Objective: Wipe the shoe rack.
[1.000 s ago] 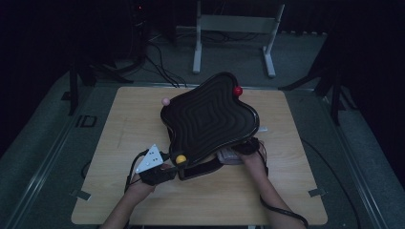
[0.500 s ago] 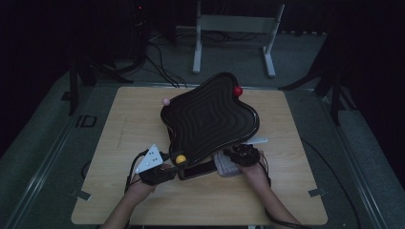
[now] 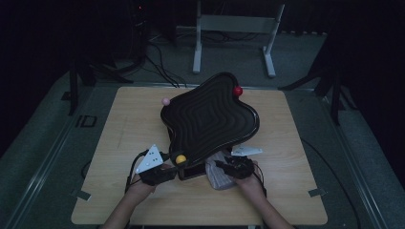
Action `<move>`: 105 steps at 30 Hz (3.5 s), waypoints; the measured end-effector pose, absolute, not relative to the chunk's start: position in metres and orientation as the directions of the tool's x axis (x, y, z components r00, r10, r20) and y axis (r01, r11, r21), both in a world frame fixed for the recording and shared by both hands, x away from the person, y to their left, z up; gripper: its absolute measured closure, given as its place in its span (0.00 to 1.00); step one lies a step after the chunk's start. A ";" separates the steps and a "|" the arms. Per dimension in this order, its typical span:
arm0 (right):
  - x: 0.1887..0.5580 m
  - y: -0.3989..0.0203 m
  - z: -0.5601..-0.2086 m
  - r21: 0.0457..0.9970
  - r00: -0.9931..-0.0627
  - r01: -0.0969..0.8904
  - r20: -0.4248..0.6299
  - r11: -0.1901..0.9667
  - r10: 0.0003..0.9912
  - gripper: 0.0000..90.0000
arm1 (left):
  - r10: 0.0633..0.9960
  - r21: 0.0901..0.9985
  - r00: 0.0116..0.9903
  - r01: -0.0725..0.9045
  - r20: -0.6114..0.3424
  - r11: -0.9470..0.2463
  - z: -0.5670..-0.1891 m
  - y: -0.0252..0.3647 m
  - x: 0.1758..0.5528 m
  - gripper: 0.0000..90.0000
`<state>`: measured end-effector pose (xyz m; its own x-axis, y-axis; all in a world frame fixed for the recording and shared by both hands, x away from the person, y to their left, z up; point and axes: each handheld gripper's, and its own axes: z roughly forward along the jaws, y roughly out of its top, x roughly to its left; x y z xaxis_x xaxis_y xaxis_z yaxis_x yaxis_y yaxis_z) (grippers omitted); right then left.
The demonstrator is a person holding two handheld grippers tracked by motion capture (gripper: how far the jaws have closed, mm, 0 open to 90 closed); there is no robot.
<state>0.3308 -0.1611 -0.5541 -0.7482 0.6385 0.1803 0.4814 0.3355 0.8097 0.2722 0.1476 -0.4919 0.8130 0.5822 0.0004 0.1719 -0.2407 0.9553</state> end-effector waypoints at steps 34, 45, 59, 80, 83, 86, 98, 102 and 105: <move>0.332 -0.161 -0.552 0.798 -0.784 0.462 0.164 0.387 0.599 0.80 | 0.576 0.955 0.817 0.172 -0.001 -0.242 -0.492 0.149 0.273 0.67; 0.360 -0.198 -0.552 0.802 -0.705 0.498 0.153 0.329 0.692 0.80 | 0.570 0.957 0.822 0.170 -0.005 -0.236 -0.493 0.150 0.274 0.67; 0.379 -0.211 -0.547 0.804 -0.625 0.535 0.170 0.259 0.762 0.79 | 0.579 0.958 0.815 0.168 -0.002 -0.234 -0.493 0.149 0.273 0.67; 0.338 -0.243 -0.517 0.852 -0.642 0.481 0.180 0.209 0.746 0.79 | 0.592 0.965 0.806 0.162 -0.007 -0.208 -0.480 0.169 0.261 0.67; 0.332 -0.246 -0.516 0.853 -0.643 0.482 0.190 0.199 0.742 0.79 | 0.590 0.966 0.807 0.167 -0.019 -0.199 -0.481 0.171 0.260 0.75; 0.326 -0.248 -0.515 0.854 -0.647 0.483 0.198 0.194 0.737 0.79 | 0.597 0.966 0.802 0.167 -0.017 -0.197 -0.480 0.173 0.261 0.80; 0.316 -0.252 -0.515 0.856 -0.647 0.480 0.198 0.193 0.736 0.79 | 0.656 0.958 0.754 0.211 -0.032 -0.196 -0.492 0.176 0.270 0.95; 0.313 -0.255 -0.514 0.857 -0.644 0.481 0.200 0.187 0.738 0.79 | 0.647 0.956 0.762 0.213 -0.035 -0.200 -0.492 0.174 0.269 0.96; 0.310 -0.258 -0.513 0.858 -0.644 0.480 0.201 0.185 0.738 0.79 | 0.638 0.954 0.769 0.214 -0.032 -0.209 -0.493 0.170 0.268 0.95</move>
